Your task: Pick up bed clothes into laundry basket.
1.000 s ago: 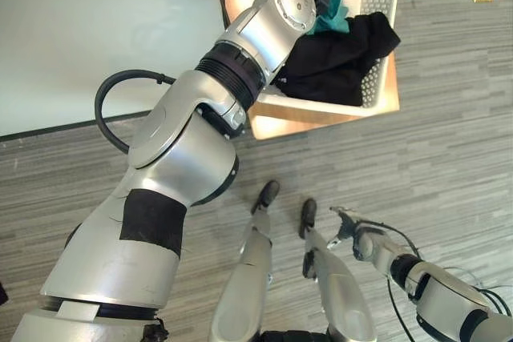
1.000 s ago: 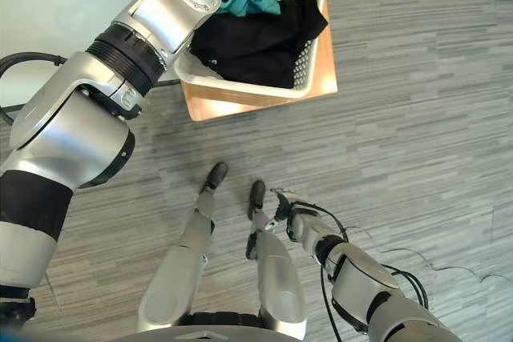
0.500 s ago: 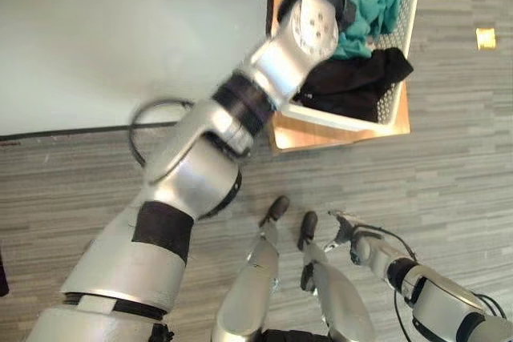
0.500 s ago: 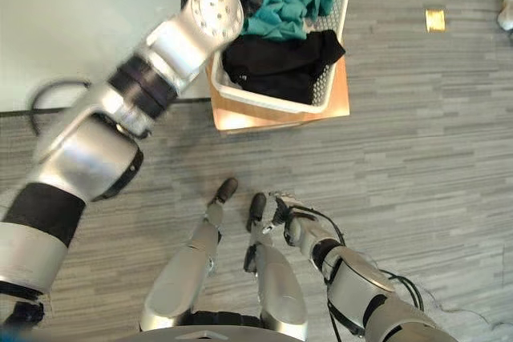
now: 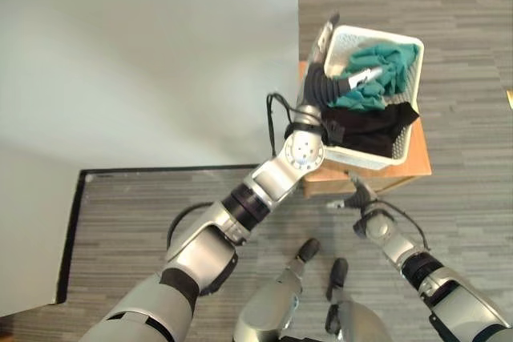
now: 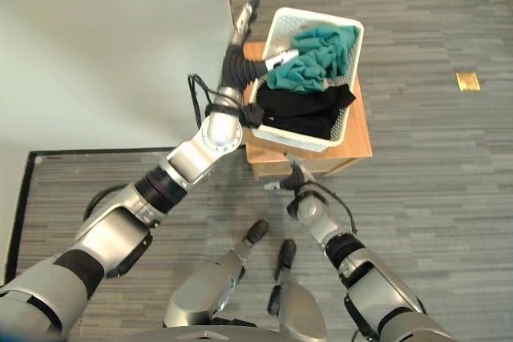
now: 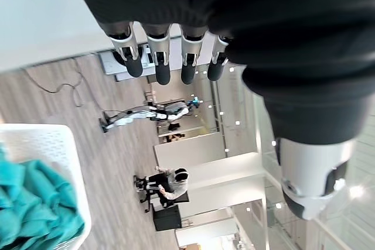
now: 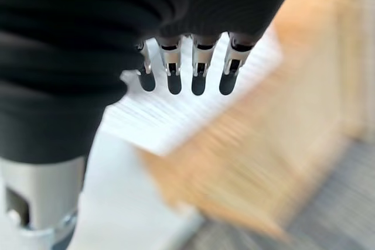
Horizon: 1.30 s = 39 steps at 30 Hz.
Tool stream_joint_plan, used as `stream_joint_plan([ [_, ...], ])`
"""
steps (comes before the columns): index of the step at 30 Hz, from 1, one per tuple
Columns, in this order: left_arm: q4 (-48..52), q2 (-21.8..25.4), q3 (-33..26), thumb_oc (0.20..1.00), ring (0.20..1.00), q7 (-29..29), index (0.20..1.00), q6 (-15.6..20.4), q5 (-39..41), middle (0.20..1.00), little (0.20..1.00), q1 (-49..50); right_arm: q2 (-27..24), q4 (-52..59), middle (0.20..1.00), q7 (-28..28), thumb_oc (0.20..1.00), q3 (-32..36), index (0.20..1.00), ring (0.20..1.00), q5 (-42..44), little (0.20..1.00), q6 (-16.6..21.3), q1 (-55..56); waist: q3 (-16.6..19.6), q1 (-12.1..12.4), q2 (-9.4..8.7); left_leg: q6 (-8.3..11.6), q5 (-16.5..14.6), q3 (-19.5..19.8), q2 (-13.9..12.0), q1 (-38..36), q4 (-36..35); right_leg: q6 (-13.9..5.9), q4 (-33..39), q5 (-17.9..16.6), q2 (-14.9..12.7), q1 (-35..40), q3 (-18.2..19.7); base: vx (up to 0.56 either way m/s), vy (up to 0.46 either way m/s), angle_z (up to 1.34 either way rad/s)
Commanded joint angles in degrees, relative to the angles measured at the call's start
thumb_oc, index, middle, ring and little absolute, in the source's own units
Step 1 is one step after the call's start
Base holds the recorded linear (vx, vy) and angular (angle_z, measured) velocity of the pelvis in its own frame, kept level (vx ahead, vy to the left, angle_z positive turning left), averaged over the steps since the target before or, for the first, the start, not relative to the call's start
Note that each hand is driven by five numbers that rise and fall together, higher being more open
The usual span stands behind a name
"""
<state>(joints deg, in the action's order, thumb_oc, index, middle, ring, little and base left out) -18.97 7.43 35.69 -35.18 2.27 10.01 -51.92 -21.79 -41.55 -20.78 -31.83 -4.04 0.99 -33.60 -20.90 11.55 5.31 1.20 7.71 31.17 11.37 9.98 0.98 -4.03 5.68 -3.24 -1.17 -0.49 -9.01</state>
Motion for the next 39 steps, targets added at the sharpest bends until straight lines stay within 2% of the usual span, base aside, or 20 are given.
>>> stream_joint_plan([
  [1,-6.92,-5.31,-0.92,1.000,1.000,0.96,1.000,4.81,-0.81,1.000,1.000,-3.41,0.16,2.86,1.000,-3.68,1.000,1.86,1.000,1.000,-0.23,1.000,1.86,-0.05,6.30,1.94,-1.49,-0.03,-0.55,3.59,-0.91,-2.27,-5.94,1.37,-0.68,3.79,1.36,-2.15,2.50,0.02,0.011,0.07],
  [7,-8.80,-3.51,-0.65,1.000,1.000,2.43,1.000,5.13,-1.09,1.000,1.000,5.01,2.33,5.78,1.000,-5.26,1.000,1.32,1.000,1.000,-1.91,1.000,3.15,-0.83,9.90,3.04,-0.62,0.38,-0.71,5.28,-0.51,-4.48,-5.84,1.84,-0.68,4.75,1.03,0.91,1.60,0.05,0.003,0.06],
  [16,-13.87,-3.09,1.09,1.000,1.000,4.44,1.000,4.49,-2.06,1.000,1.000,12.21,8.03,6.36,1.000,-6.36,1.000,-1.20,1.000,1.000,-3.62,1.000,5.37,2.72,11.53,4.26,0.05,0.96,-0.12,7.66,0.31,-4.75,-5.27,2.40,-0.68,5.44,1.49,1.86,1.14,-0.02,-0.017,0.16],
  [21,-21.22,-3.47,3.91,1.000,1.000,3.98,1.000,2.54,-9.30,1.000,1.000,17.45,9.16,12.52,1.000,-8.24,1.000,-2.08,1.000,1.000,-5.16,1.000,8.40,1.61,11.50,5.63,0.48,1.35,0.13,8.31,1.37,-3.94,-3.79,2.45,-0.68,5.62,1.29,2.60,0.89,-0.05,-0.038,0.20],
  [22,-22.62,-3.71,4.57,1.000,1.000,4.77,1.000,2.76,-10.77,1.000,1.000,19.11,9.02,13.58,1.000,-8.55,1.000,-1.90,1.000,1.000,-5.36,1.000,8.99,1.08,11.05,5.99,0.39,1.64,-0.25,7.22,1.49,-3.20,-2.70,2.47,-0.68,5.86,0.93,3.00,0.42,-0.08,-0.010,0.12],
  [23,-24.11,-4.07,4.81,1.000,1.000,5.38,1.000,2.83,-11.30,1.000,1.000,20.47,8.40,14.99,1.000,-9.08,1.000,-1.23,1.000,1.000,-5.51,1.000,9.65,0.40,10.56,6.13,0.36,2.24,-0.31,4.07,1.22,-0.99,-1.06,2.19,-0.68,5.92,0.14,3.13,-1.43,-0.10,-0.023,0.09],
  [24,-26.26,-4.54,4.90,1.000,1.000,5.40,1.000,2.63,-12.52,1.000,1.000,21.65,7.55,15.85,1.000,-9.89,1.000,-0.57,1.000,1.000,-5.66,1.000,10.33,-0.52,9.80,6.01,0.24,2.63,-1.29,-3.39,-0.63,1.60,-0.53,1.82,-0.82,6.37,-1.08,3.52,-4.52,-0.15,-0.013,0.40],
  [26,-32.05,-4.54,3.43,1.000,1.000,4.17,1.000,1.01,-17.32,1.000,1.000,22.63,6.94,16.43,1.000,-10.63,1.000,-1.55,1.000,1.000,-6.91,1.000,10.14,-2.68,9.49,4.99,-0.32,0.95,-3.76,-24.76,-7.60,4.33,0.44,0.33,-0.74,6.24,-3.55,3.74,-10.91,-0.16,-0.026,1.15],
  [27,-35.15,-4.21,2.04,1.000,1.000,3.45,1.000,-0.06,-19.87,1.000,1.000,23.14,6.80,17.05,1.000,-10.67,1.000,-1.65,1.000,1.000,-7.02,1.000,10.28,-3.80,9.75,4.54,-0.84,0.19,-4.93,-33.86,-10.92,4.48,1.57,-0.09,-0.94,6.21,-4.57,3.90,-14.01,-0.08,-0.044,1.72],
  [28,-37.27,-3.46,0.84,1.000,1.000,2.69,1.000,-0.58,-21.93,1.000,1.000,23.63,6.54,17.31,1.000,-10.64,1.000,-1.91,1.000,1.000,-7.93,1.000,10.15,-4.55,10.08,4.21,-1.45,0.40,-6.61,-39.27,-13.27,3.61,2.93,-0.28,-1.11,6.88,-5.25,4.59,-15.68,-0.11,-0.016,1.66],
  [29,-37.36,-3.46,0.69,1.000,1.000,2.61,1.000,-0.50,-22.08,1.000,1.000,23.58,6.64,17.29,1.000,-10.68,1.000,-2.00,1.000,1.000,-8.00,1.000,10.14,-4.65,9.80,4.20,-1.33,-0.08,-5.69,-40.20,-13.41,4.21,3.42,-0.05,-1.27,6.19,-5.37,4.12,-16.35,-0.05,-0.037,1.87],
  [30,-40.66,-2.07,-1.73,1.000,1.000,1.49,1.000,-1.39,-25.64,1.000,1.000,24.91,6.02,18.34,1.000,-9.91,1.000,-2.37,1.000,1.000,-9.51,1.000,9.77,-4.98,10.57,3.53,-2.23,0.23,-8.99,-47.90,-17.06,1.94,5.00,-0.44,-2.21,7.00,-6.81,5.00,-20.41,-0.03,-0.003,1.75],
  [32,-40.85,-0.80,-4.12,1.000,1.000,1.20,1.000,-1.48,-26.85,1.000,1.000,28.42,6.11,19.07,1.000,-8.78,1.000,-2.34,1.000,1.000,-10.41,1.000,9.22,-4.38,11.93,4.21,-2.36,-0.09,-9.27,-47.93,-16.79,0.19,3.44,-0.51,-3.14,7.91,-6.85,6.54,-22.23,0.18,0.029,1.62],
  [33,-39.76,-0.05,-5.28,1.000,1.000,0.87,1.000,-1.32,-26.94,1.000,1.000,30.55,6.39,19.91,1.000,-8.35,1.000,-1.42,1.000,1.000,-10.31,1.000,9.25,-2.81,12.64,4.38,-2.72,-0.67,-9.29,-46.13,-15.43,-0.85,2.36,-0.70,-4.79,8.60,-7.16,7.04,-22.48,0.28,0.097,1.20],
  [34,-38.17,0.79,-5.56,1.000,1.000,1.03,1.000,-1.53,-27.03,1.000,1.000,32.18,7.06,20.26,1.000,-8.20,1.000,-0.88,1.000,1.000,-9.96,1.000,9.32,-2.23,13.30,5.12,-2.90,-1.72,-9.50,-44.57,-14.29,-2.09,1.21,-0.66,-8.57,9.53,-8.13,7.14,-24.07,0.19,0.085,0.70],
  [35,-37.84,0.99,-5.47,1.000,1.000,1.12,1.000,-1.67,-27.03,1.000,1.000,32.45,7.17,20.21,1.000,-8.18,1.000,-0.82,1.000,1.000,-9.95,1.000,9.37,-2.13,13.32,4.89,-3.02,-1.88,-9.45,-44.35,-14.04,-2.27,0.96,-0.84,-9.26,9.93,-8.49,7.08,-24.29,0.19,0.091,0.70],
  [36,-36.50,1.57,-5.80,1.000,1.000,1.43,1.000,-1.13,-26.44,1.000,1.000,33.54,8.00,19.84,1.000,-7.99,1.000,-0.66,1.000,1.000,-9.75,1.000,9.14,-1.86,13.47,5.36,-2.95,-2.76,-9.97,-43.07,-13.42,-3.80,0.10,-0.93,-14.23,10.07,-9.64,6.45,-24.80,0.37,0.145,1.02],
  [37,-28.59,5.44,-8.92,1.000,1.000,-0.50,1.000,-0.01,-23.63,1.000,1.000,35.99,8.29,21.59,1.000,-6.56,1.000,-0.68,1.000,1.000,-9.80,1.000,8.49,-0.08,12.30,4.07,-2.43,-5.83,-9.82,-36.22,-9.77,-7.17,-2.09,-3.56,-33.17,5.11,-14.53,1.89,-19.44,0.37,0.154,1.42],
  [38,-28.08,5.70,-9.09,1.000,1.000,-0.37,1.000,-0.22,-23.57,1.000,1.000,36.33,8.40,21.69,1.000,-6.51,1.000,-0.80,1.000,1.000,-9.79,1.000,8.42,-0.04,12.27,3.73,-2.73,-6.10,-9.72,-36.09,-9.26,-7.27,-2.36,-3.98,-34.17,5.36,-15.24,1.51,-19.28,0.24,0.092,2.44],
  [39,-25.05,7.15,-10.72,1.000,1.000,-0.95,1.000,0.76,-22.18,1.000,1.000,37.33,7.93,22.40,1.000,-6.31,1.000,-0.63,1.000,1.000,-9.67,1.000,8.63,1.07,12.39,3.78,-2.32,-6.76,-7.75,-33.26,-8.56,-6.61,-2.98,-3.10,-36.46,3.89,-13.77,-0.44,-16.16,0.03,-0.024,2.88],
])
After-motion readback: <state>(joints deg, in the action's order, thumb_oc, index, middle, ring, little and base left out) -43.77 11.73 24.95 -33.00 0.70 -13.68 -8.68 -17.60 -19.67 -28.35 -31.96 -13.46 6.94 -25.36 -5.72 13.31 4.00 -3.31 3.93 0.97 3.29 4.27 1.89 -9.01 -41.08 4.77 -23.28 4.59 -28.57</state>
